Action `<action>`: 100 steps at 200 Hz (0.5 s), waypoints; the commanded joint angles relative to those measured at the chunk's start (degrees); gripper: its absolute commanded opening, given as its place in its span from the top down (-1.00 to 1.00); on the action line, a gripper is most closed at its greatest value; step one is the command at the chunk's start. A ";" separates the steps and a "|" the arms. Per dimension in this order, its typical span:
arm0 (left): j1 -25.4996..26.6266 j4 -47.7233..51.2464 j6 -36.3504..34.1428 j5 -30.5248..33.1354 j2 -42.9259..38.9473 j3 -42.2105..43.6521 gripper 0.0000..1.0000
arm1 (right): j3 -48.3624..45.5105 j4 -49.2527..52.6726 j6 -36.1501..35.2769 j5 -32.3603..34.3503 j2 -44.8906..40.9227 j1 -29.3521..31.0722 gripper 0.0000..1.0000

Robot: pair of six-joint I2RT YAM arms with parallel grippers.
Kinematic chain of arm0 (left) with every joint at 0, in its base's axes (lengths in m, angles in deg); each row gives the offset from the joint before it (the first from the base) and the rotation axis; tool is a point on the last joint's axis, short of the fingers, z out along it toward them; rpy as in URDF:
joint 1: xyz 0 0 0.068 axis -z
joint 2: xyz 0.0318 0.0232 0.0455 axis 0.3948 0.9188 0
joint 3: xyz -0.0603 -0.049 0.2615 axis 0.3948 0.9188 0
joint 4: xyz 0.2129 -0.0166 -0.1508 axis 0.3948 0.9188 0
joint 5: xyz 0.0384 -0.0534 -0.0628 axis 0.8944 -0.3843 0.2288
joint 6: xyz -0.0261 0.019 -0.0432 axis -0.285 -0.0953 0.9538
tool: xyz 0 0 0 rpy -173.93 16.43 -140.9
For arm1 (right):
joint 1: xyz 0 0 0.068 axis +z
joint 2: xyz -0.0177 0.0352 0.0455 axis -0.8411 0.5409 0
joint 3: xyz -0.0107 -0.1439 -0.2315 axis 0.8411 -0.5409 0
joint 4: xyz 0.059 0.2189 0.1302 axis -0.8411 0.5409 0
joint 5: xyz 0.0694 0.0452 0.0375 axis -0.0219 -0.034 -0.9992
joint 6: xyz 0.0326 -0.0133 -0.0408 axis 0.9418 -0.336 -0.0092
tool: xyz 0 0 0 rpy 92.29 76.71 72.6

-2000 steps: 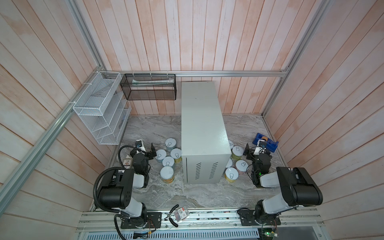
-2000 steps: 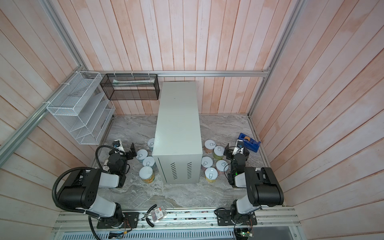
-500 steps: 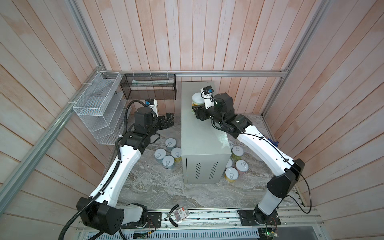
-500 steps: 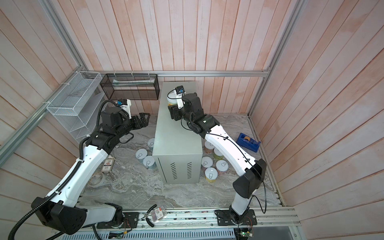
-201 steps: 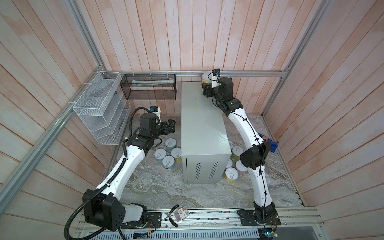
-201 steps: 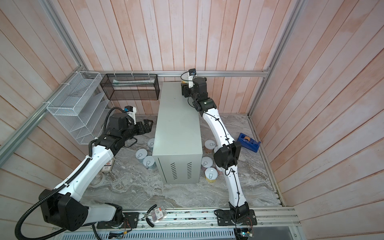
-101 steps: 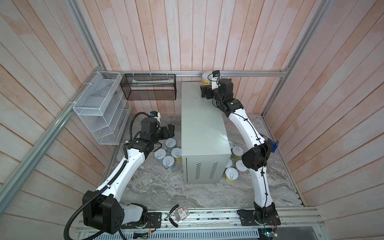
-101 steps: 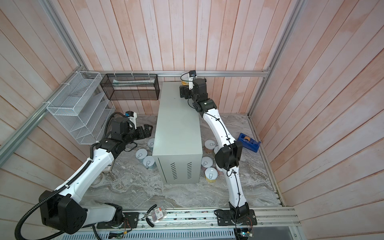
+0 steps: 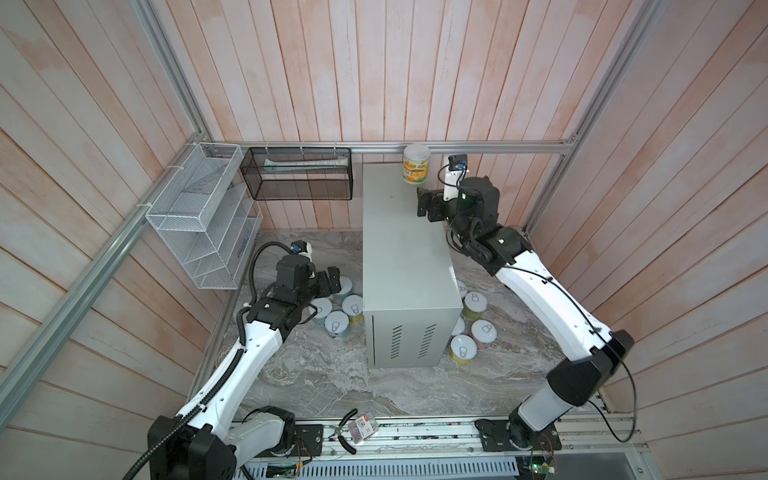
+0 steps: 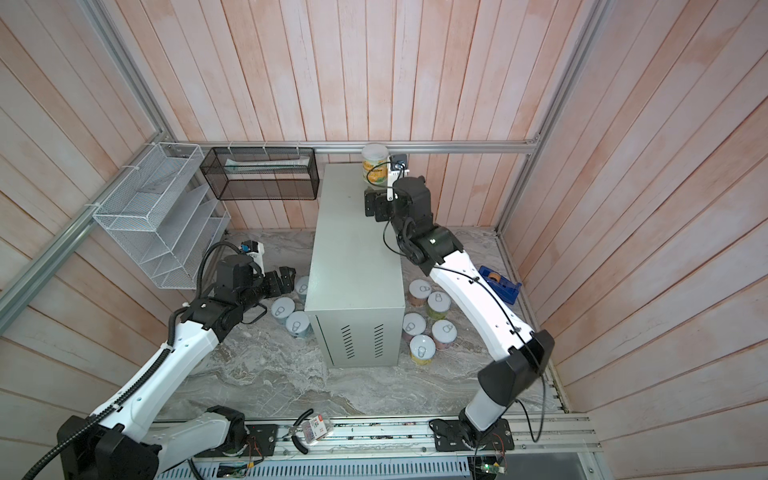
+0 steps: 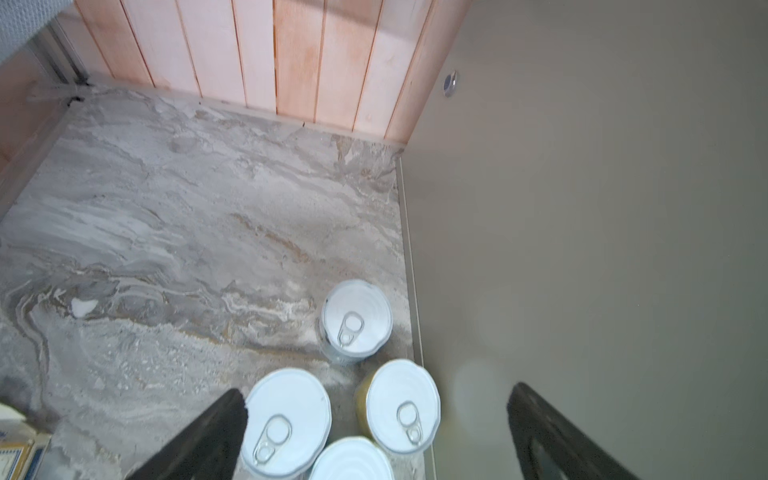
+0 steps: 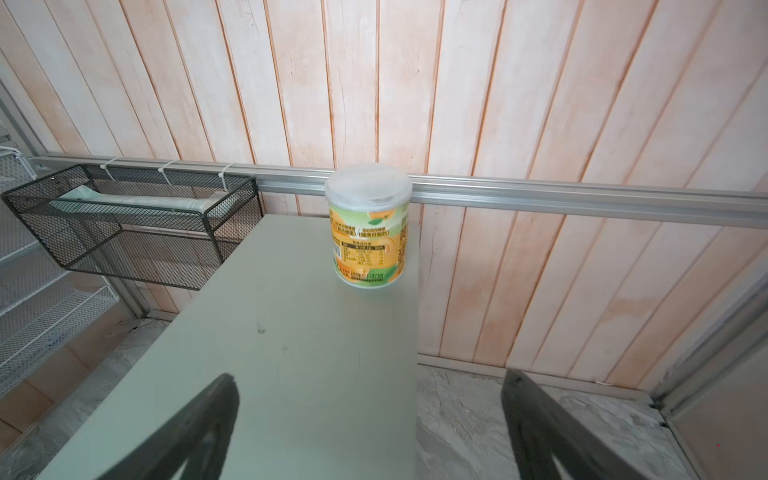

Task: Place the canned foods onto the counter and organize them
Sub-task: 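Lower the right gripper down to the cans beside the cabinet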

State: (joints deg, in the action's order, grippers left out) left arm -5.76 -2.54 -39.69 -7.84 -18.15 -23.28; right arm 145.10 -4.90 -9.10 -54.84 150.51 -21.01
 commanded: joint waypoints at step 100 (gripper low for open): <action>2.61 -3.64 3.37 -4.71 -1.83 7.50 -1.00 | -39.05 42.05 39.62 13.82 -41.84 0.55 -0.83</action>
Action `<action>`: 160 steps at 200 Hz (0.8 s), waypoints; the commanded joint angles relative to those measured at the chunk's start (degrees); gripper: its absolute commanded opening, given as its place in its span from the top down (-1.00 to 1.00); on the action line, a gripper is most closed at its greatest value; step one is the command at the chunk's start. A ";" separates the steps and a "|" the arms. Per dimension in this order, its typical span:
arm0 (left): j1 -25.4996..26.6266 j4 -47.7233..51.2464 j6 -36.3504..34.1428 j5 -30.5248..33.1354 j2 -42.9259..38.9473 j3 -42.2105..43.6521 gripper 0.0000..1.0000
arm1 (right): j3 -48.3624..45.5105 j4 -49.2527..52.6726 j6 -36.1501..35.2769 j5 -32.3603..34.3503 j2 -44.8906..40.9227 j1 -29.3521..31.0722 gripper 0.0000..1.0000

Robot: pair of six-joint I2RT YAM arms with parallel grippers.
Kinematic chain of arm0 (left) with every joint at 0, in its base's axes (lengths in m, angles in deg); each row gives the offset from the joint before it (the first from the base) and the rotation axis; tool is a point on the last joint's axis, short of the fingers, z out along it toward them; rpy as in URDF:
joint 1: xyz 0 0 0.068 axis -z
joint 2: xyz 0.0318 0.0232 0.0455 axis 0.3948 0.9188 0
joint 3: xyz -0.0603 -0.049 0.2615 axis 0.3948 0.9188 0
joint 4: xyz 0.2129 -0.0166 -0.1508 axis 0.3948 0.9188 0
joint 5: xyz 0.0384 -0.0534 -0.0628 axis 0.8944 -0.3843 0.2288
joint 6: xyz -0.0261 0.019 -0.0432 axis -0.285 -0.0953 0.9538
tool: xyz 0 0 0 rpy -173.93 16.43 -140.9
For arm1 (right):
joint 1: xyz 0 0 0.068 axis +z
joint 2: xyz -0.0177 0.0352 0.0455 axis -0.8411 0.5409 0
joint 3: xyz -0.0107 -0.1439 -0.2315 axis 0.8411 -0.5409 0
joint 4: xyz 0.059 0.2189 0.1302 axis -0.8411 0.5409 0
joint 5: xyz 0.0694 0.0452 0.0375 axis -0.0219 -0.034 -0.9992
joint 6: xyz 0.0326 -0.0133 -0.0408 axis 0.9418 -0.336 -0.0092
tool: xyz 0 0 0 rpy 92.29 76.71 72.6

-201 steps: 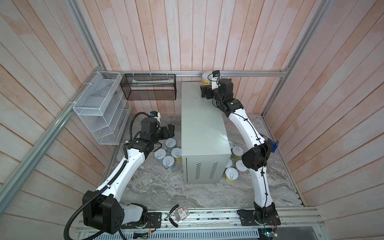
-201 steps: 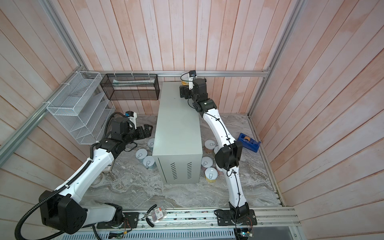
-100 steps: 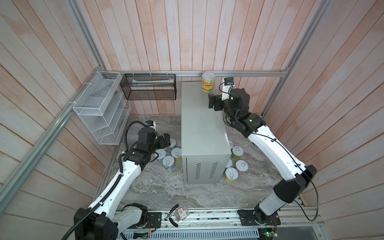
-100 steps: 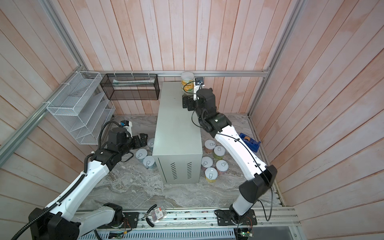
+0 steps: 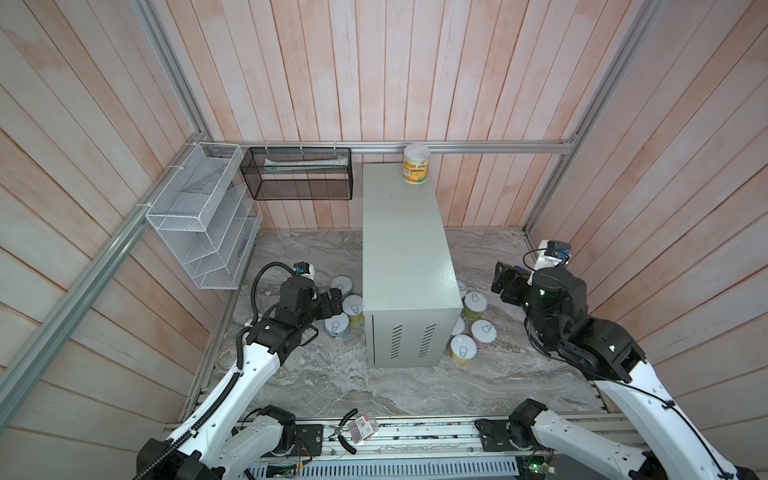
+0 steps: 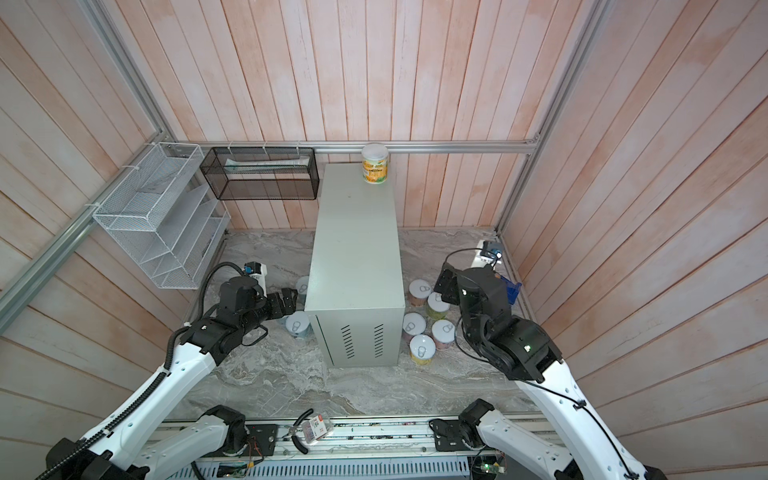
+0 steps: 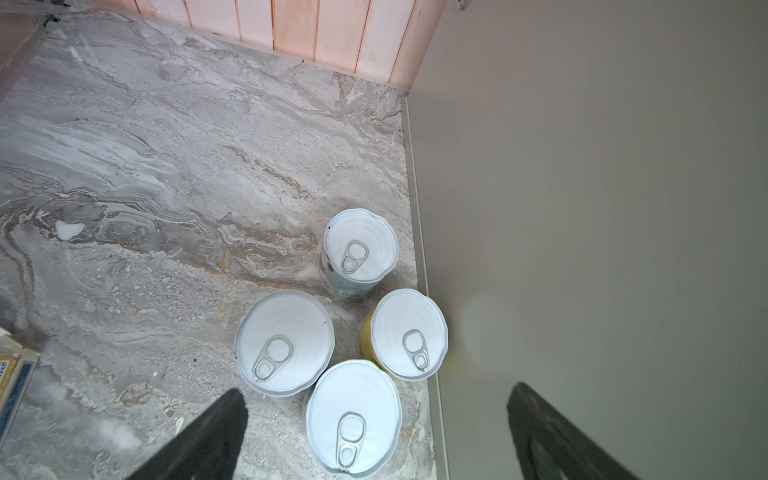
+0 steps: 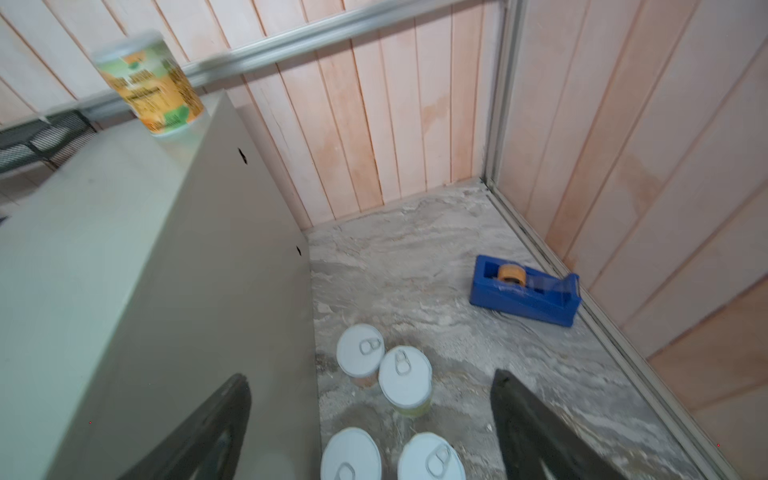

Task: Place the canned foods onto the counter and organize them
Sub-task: 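Lower the right gripper down to the cans beside the cabinet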

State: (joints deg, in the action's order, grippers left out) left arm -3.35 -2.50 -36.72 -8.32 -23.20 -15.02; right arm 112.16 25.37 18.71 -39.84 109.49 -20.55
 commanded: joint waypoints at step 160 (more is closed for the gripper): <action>1.87 -9.55 2.41 -8.59 7.30 2.19 -1.00 | -35.11 -13.15 15.76 -25.59 4.50 -0.58 -0.91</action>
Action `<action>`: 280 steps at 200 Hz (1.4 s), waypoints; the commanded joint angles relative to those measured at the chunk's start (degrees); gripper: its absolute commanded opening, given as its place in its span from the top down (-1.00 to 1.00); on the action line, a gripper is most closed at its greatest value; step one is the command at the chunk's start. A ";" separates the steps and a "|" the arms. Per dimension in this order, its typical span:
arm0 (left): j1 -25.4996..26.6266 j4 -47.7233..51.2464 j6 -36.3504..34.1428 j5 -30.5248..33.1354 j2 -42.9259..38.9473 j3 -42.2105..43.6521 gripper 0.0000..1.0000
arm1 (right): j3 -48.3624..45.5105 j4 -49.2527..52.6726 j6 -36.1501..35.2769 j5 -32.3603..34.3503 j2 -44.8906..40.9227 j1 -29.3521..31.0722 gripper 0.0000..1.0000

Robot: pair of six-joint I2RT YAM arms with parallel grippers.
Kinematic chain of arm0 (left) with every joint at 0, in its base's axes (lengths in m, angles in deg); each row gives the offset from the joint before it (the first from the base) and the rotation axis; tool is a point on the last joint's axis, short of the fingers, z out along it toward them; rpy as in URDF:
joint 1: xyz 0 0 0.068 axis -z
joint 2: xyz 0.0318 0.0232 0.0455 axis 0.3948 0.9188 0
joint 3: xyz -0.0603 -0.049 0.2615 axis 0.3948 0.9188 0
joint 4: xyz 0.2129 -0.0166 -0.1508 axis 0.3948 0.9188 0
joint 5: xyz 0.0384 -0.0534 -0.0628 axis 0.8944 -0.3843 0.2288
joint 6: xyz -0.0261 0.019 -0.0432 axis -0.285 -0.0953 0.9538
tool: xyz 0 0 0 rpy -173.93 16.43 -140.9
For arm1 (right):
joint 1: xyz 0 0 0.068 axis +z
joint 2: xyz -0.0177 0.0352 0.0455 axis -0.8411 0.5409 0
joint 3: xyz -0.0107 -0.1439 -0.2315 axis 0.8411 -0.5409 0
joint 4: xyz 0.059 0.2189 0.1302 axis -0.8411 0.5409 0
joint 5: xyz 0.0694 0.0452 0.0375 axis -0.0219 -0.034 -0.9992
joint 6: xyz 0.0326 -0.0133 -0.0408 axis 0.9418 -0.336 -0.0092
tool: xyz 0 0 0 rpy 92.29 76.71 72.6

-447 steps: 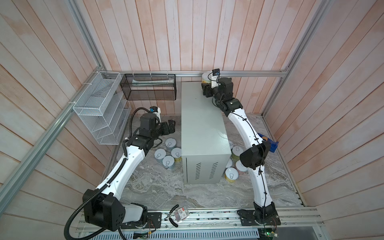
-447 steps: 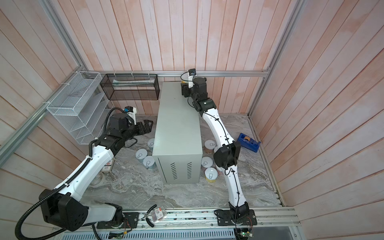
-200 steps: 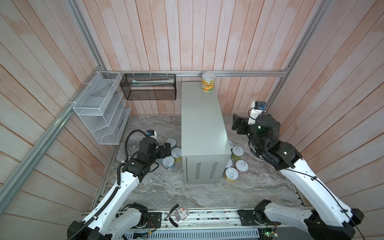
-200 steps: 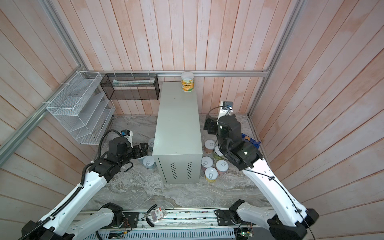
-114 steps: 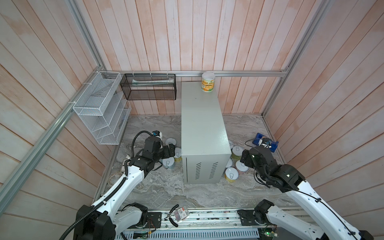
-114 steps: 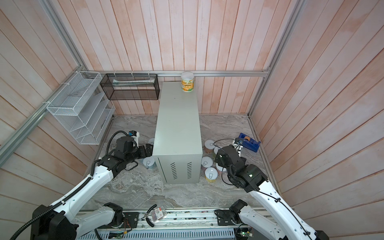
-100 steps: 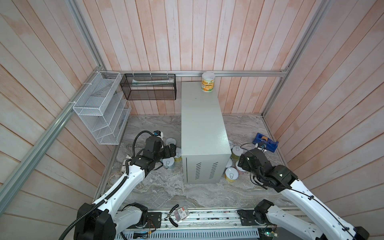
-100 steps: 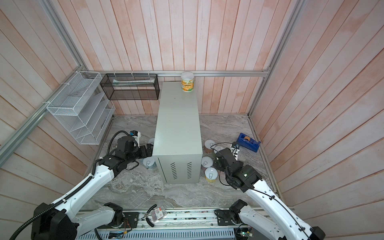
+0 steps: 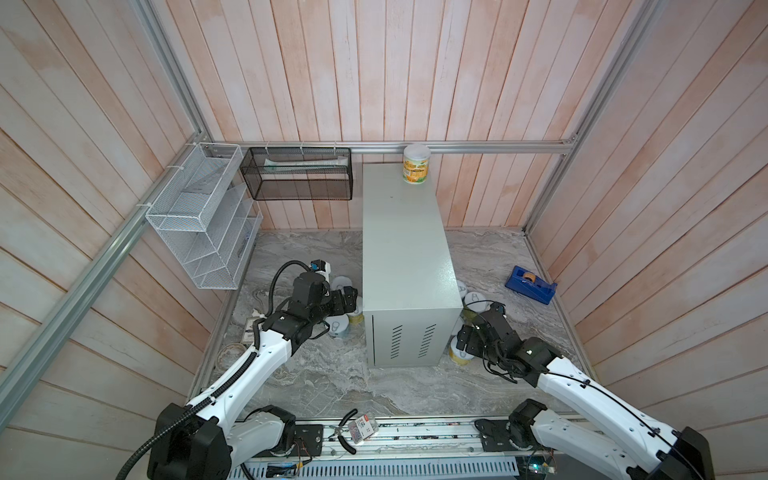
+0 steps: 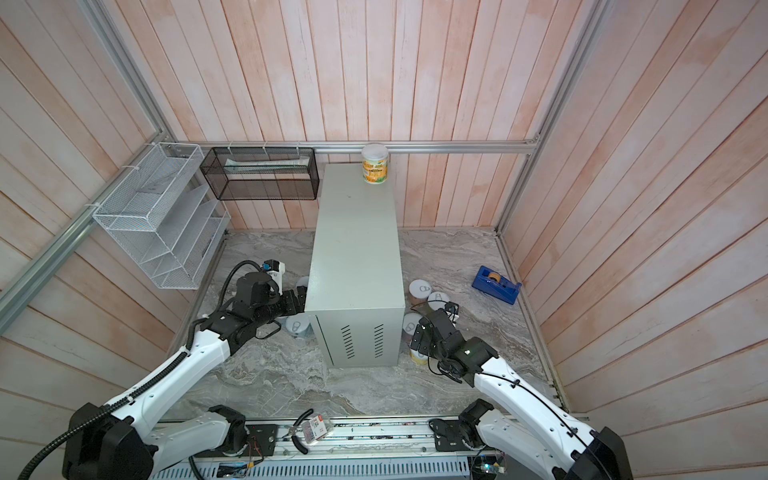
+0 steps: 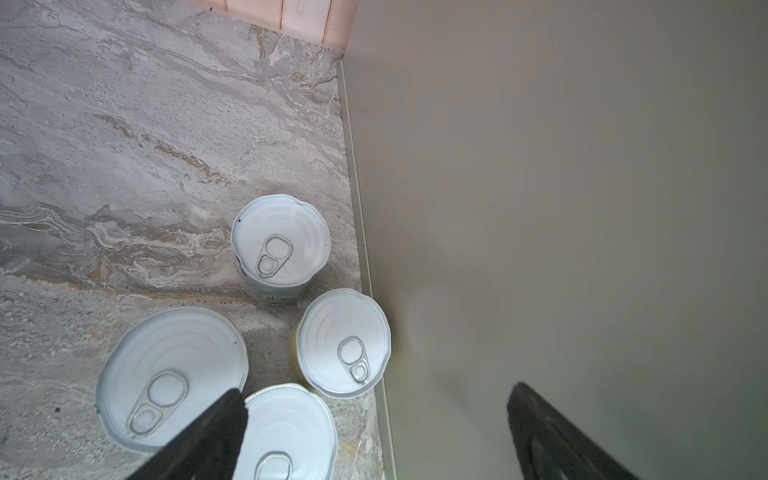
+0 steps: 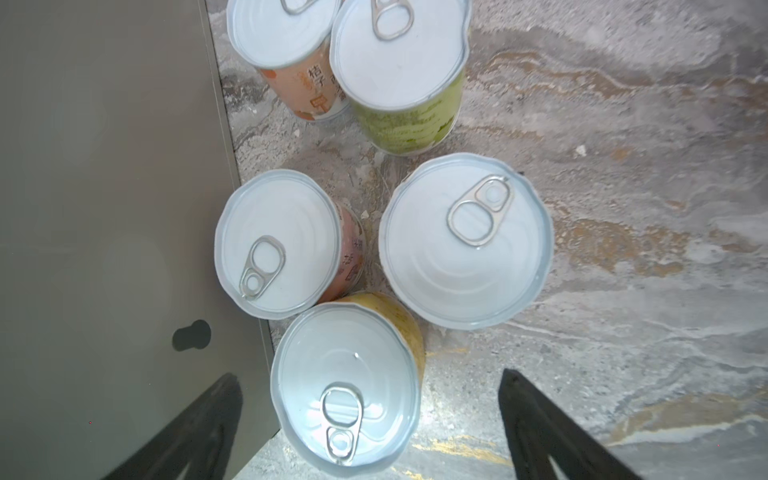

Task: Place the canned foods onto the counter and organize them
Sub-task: 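Lower the right gripper down to the cans beside the cabinet, then grasp a yellow-labelled can with the right gripper and lift it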

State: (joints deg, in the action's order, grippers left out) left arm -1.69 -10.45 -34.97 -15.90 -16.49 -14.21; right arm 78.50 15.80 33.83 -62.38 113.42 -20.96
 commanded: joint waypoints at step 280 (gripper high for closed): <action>0.17 -3.03 1.47 0.01 0.69 4.73 -0.99 | -8.06 -15.83 -0.50 -0.70 16.37 -0.24 -0.59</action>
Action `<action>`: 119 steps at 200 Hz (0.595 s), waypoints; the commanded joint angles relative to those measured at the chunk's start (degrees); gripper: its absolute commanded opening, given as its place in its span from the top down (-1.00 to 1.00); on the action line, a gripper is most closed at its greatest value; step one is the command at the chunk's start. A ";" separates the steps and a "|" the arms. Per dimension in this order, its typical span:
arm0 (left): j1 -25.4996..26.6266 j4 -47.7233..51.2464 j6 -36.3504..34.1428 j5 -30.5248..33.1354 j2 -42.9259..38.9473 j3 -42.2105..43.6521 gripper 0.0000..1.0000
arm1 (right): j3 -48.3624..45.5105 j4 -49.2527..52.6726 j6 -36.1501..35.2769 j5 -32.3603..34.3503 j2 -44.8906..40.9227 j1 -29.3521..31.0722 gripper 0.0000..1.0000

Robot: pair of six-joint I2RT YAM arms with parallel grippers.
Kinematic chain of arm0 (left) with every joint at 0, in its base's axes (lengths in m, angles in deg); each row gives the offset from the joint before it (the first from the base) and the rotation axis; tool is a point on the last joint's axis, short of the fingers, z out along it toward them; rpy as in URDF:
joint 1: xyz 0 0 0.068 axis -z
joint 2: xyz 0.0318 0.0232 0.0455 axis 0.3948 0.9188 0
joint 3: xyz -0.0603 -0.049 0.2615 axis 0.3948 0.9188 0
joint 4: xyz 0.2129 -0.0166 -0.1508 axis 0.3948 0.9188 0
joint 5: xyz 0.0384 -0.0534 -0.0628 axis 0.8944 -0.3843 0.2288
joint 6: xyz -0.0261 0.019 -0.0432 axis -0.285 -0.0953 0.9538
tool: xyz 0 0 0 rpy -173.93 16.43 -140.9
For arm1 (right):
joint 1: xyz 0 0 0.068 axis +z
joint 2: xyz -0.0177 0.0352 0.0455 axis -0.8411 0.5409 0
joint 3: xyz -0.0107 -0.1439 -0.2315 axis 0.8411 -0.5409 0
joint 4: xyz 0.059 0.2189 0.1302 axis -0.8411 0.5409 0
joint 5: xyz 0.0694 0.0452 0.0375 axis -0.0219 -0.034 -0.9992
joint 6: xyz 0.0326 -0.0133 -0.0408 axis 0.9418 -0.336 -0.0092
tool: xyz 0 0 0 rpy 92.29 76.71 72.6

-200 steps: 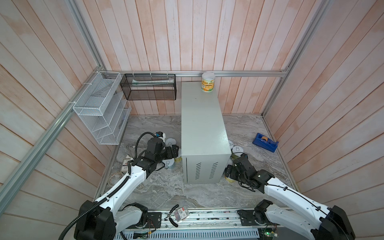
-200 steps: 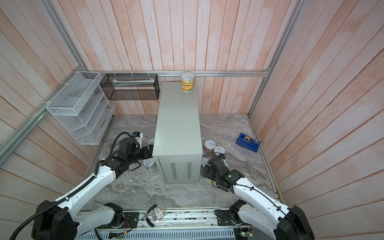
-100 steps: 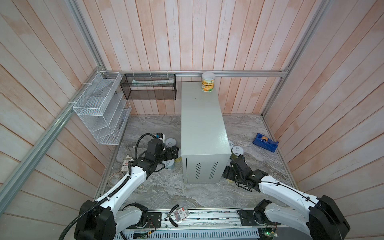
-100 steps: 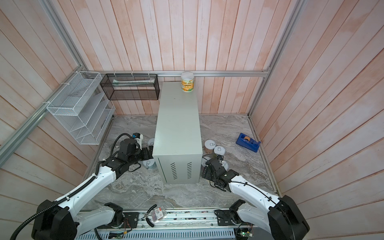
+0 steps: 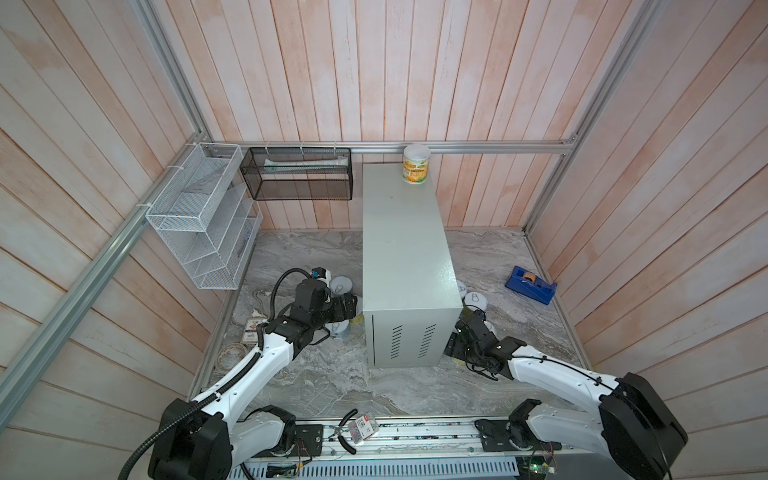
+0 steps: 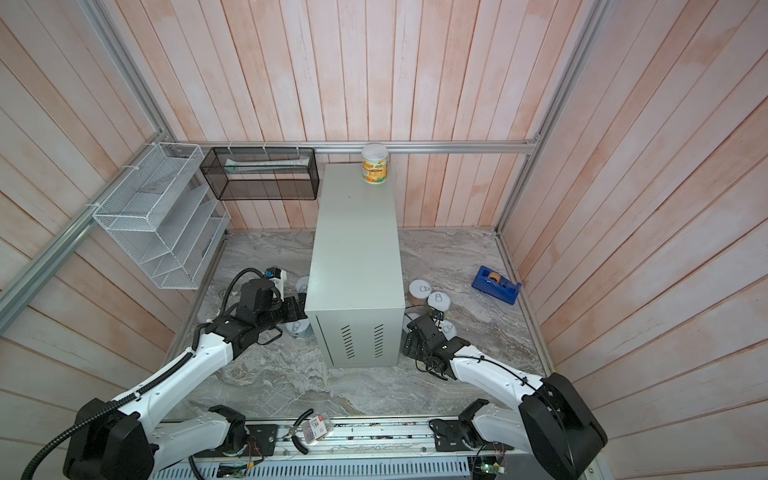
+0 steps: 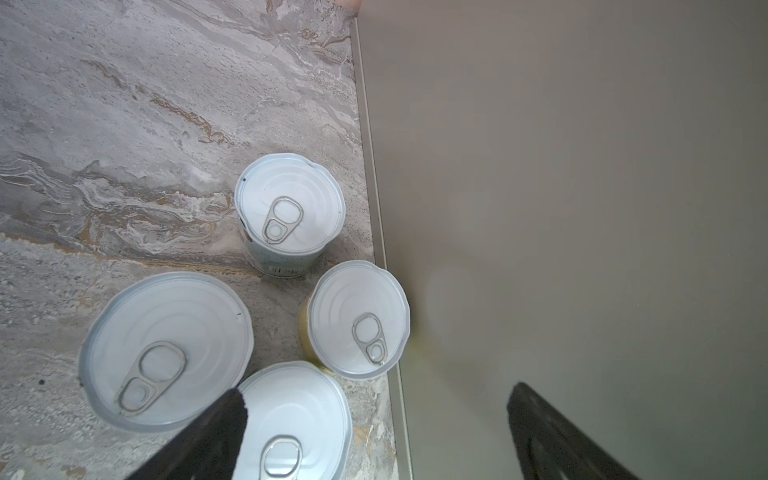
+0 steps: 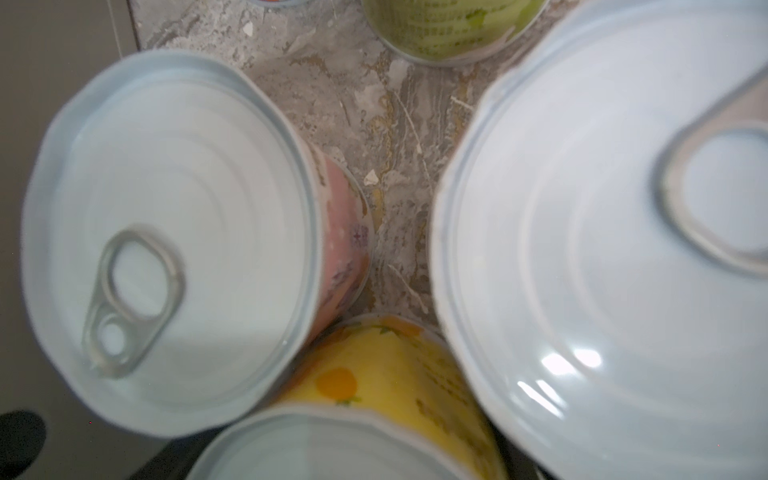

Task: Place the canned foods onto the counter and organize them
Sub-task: 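Grasp a yellow-labelled can with the right gripper and lift it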

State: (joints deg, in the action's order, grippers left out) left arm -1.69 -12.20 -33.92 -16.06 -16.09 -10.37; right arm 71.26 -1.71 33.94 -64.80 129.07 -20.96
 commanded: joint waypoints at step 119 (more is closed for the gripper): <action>0.18 0.52 0.00 -0.31 -0.94 -1.52 -0.99 | 12.45 22.22 -3.12 2.78 -15.24 -0.20 1.00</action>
State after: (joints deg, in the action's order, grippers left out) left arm -1.69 -12.16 -33.53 -16.06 -16.16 -10.37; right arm 76.20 12.82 32.19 -64.30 118.43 -21.03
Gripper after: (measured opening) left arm 0.993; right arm 0.730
